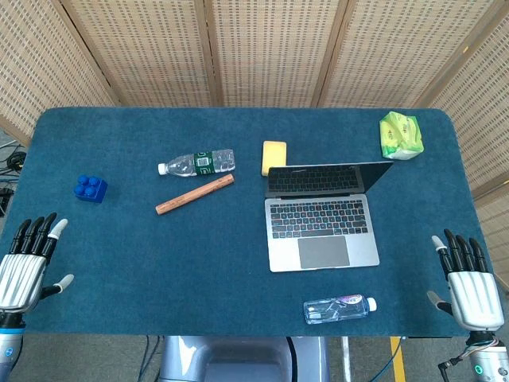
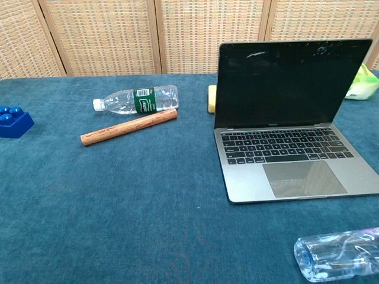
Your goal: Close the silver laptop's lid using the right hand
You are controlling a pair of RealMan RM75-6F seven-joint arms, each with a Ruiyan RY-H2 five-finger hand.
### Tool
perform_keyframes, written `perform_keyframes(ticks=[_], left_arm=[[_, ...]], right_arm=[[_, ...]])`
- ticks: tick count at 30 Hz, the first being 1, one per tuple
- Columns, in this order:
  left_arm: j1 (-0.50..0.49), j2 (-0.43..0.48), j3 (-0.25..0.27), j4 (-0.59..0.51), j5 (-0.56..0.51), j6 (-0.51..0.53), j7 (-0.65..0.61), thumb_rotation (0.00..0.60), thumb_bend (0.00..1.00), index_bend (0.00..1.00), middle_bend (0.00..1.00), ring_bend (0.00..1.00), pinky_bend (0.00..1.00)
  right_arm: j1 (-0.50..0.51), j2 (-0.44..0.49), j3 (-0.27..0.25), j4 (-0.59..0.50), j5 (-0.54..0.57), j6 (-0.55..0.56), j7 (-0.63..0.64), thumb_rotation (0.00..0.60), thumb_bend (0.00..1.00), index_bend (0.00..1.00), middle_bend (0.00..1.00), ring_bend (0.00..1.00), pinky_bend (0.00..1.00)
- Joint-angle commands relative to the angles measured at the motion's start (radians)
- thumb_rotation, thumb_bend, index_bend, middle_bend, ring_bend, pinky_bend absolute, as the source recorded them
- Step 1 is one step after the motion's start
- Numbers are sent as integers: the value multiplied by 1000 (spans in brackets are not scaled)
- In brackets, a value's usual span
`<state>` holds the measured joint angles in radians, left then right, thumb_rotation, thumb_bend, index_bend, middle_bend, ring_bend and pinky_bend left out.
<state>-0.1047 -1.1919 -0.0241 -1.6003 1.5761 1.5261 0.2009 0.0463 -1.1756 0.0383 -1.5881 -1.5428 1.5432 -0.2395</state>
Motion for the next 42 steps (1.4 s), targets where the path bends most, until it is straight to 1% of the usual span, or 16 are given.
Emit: perform_keyframes(ticks=[1, 42], left_arm=[[0, 0, 0, -1, 1, 0, 1, 600, 61, 0, 0, 0, 0], [5, 7, 0, -8, 4, 9, -4, 600, 62, 0, 0, 0, 0]], right_arm=[[0, 0, 0, 1, 0, -2, 1, 600, 0, 0, 0, 0, 0], [-1, -4, 5, -2, -23, 7, 14, 600, 0, 0, 0, 0, 0]])
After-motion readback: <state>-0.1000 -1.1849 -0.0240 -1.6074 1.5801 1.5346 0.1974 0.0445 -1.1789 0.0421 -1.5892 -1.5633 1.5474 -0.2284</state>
